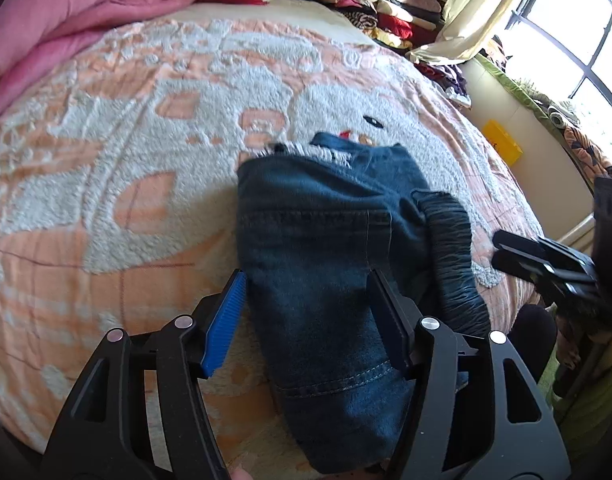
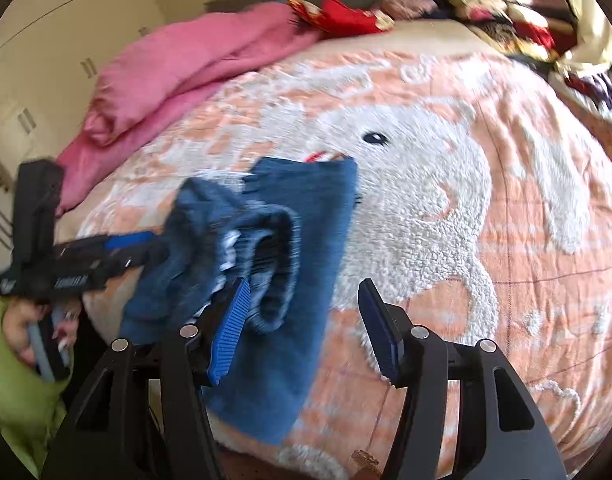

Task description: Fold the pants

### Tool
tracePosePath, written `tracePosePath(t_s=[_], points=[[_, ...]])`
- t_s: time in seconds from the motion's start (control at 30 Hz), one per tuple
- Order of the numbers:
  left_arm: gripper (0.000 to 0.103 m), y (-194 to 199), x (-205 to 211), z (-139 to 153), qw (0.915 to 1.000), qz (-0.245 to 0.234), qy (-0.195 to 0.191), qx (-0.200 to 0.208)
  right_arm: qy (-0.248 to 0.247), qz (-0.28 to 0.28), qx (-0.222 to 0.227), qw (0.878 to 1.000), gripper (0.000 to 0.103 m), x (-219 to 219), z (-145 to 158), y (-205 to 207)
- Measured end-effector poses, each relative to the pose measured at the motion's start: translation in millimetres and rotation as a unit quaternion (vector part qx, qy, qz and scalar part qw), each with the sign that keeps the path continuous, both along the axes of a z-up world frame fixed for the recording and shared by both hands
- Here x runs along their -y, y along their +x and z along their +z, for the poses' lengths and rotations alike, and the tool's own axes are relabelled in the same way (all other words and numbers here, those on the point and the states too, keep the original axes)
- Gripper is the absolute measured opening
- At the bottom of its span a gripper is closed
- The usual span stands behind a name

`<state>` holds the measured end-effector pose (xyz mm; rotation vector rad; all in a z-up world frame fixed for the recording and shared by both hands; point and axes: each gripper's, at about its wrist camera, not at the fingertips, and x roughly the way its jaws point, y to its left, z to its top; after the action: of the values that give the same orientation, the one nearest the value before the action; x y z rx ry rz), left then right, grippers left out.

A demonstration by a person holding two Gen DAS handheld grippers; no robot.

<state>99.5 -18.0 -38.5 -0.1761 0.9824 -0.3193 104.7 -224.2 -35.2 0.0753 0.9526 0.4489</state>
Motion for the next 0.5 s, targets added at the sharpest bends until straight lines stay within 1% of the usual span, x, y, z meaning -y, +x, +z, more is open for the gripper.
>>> tracePosePath(t_s=[0.1,0.17,0.27,0.43,0.5], points=[[0.059,2.6,4.1,-5.4,1.0000,-0.002,0.001,-0.002,0.007,0.001,-0.025,1.000,0.055,-5.8,-13.5,16.3],[0.059,4.0,4.9,-8.3,1.0000,0.000,0.001,-0.003,0.010,0.005,-0.045,0.999,0.055,-9.5,-23.7,23.7],[0.059,5.9,6.2,-12.3,1.0000,0.002,0.003,-0.004,0.032,0.013,-0.067,0.997,0.056,-14.5,-37.3,33.8],[0.059,8.7,7.8,-15.5,1.0000,0.004,0.003,-0.004,0.055,0.018,-0.071,0.996,0.056,-12.0,-39.4,34.7],[0.059,9.3,9.7,-16.5,1.0000,0.004,0.005,-0.004,0.058,0.021,-0.070,0.996,0.054,-11.9,-40.0,34.0]])
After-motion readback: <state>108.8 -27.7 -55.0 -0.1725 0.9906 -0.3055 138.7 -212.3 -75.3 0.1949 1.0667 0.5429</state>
